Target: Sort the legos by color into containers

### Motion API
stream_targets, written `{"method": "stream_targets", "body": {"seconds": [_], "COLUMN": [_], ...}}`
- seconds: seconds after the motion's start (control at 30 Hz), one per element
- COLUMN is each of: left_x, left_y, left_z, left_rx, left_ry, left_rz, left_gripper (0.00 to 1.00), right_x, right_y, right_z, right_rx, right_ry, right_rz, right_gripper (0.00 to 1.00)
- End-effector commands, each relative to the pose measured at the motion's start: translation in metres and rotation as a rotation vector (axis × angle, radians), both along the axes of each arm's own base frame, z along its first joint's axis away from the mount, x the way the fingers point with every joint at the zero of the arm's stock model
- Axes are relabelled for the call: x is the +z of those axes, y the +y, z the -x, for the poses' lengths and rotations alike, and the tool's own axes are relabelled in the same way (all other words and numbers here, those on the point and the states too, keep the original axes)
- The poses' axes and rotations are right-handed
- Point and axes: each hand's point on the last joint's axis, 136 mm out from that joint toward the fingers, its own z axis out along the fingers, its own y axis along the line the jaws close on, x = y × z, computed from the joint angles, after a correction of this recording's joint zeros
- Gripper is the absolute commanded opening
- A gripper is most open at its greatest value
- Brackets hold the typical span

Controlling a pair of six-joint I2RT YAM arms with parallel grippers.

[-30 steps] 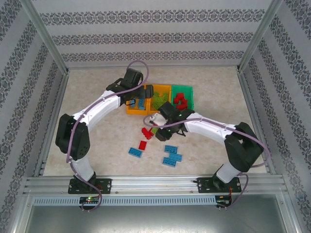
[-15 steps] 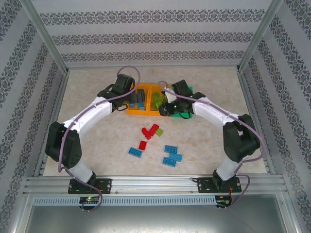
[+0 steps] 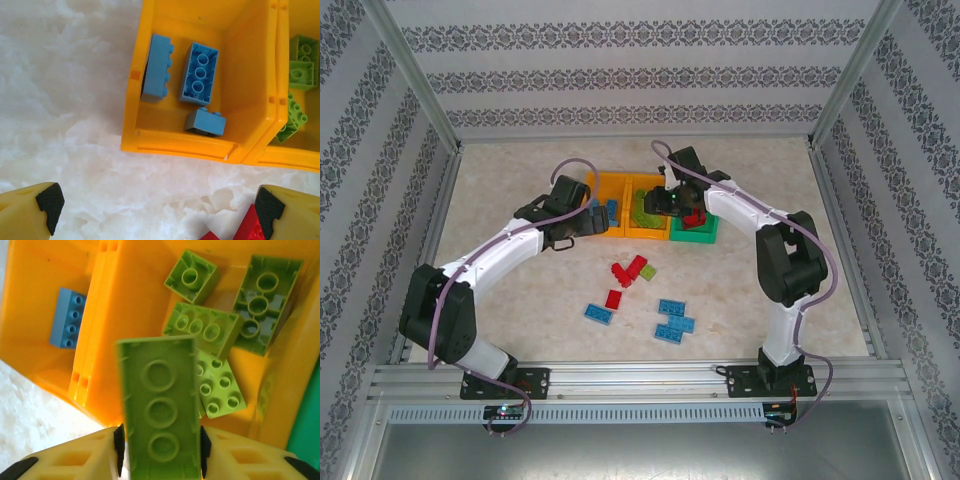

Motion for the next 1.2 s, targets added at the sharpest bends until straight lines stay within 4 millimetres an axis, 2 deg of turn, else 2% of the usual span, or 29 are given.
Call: {"method": "stream_targets", "body": {"seconds": [0.0,0.13,0.27,0.43,0.57,0.8,0.93,1.03,1.17], "left_x": [-0.004,-0.013,-0.028,-0.047,-0.051,-0.056,-0.075,-0.091,-0.103], "left_y": [-0.002,-0.002,0.009,0.004,0.003,-0.01,-0.023,-0.025,-0.031], "left_z": [0.016,0.037,0.074,0.119,0.146,0.164,0.177,0.185,0.185], "left_rx": [0.011,0.032,0.162,0.311,0.437,0.57,0.621,0.67,0.7], "left_ry": [0.032,0.083,0.192,0.285,0.312,0.365,0.45,0.497,0.508], "left_rz": [-0.015,-0.029,-0.016,0.126,0.205,0.305,0.314,0.315,0.346], "left_gripper": [1.0,1.0,1.0,1.0,1.0,0.99,0.94,0.9,0.84], "right_x": [0.0,0.007,0.023,0.033,0.033,0.03,0.03,0.031,0.034], "right_y": [-0.002,0.001,0.0,-0.009,-0.014,-0.024,-0.029,-0.033,-0.037], "right_z": [-0.009,-0.008,-0.003,0.001,0.005,0.005,0.005,0.005,0.005], "right_rx": [-0.05,-0.045,-0.039,-0.052,-0.057,-0.085,-0.092,-0.091,-0.086], "right_ry": [0.023,0.014,-0.03,-0.074,-0.08,-0.074,-0.077,-0.081,-0.092], "right_rz": [0.002,-0.022,-0.038,-0.028,-0.023,-0.05,-0.064,-0.071,-0.073], "right_gripper": [0.5,0.58,0.61,0.64,0.65,0.67,0.67,0.67,0.68]}}
